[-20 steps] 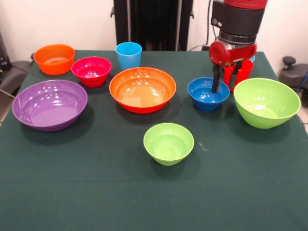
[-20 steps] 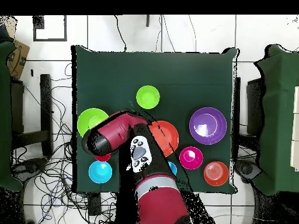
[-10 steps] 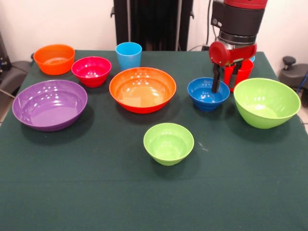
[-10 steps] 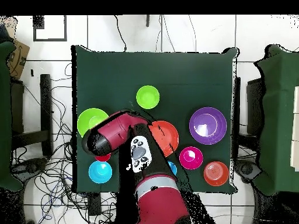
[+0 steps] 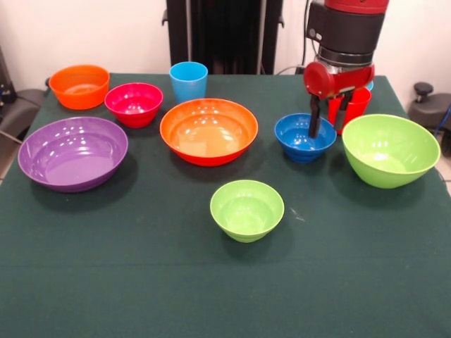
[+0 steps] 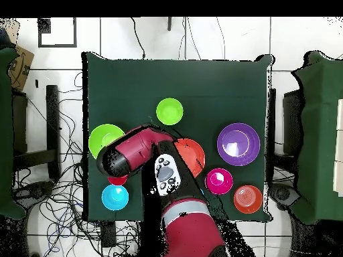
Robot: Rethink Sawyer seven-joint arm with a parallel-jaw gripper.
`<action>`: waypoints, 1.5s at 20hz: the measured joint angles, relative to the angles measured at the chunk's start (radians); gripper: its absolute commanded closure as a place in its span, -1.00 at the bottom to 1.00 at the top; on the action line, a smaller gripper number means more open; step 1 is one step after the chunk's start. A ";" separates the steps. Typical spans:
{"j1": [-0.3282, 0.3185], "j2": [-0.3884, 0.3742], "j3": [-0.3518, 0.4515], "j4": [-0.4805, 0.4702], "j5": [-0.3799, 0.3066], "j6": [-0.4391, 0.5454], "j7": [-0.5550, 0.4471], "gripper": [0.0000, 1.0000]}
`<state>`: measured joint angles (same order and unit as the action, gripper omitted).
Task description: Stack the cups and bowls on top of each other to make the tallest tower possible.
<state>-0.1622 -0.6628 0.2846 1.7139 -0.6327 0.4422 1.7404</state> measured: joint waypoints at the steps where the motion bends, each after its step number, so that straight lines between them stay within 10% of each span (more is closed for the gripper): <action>1: -0.011 0.000 0.009 0.000 0.000 0.000 0.000 -1.00; 30: -0.043 -0.015 0.116 0.004 0.031 0.000 0.000 -1.00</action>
<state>-0.2050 -0.6779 0.4007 1.7181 -0.6020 0.4427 1.7404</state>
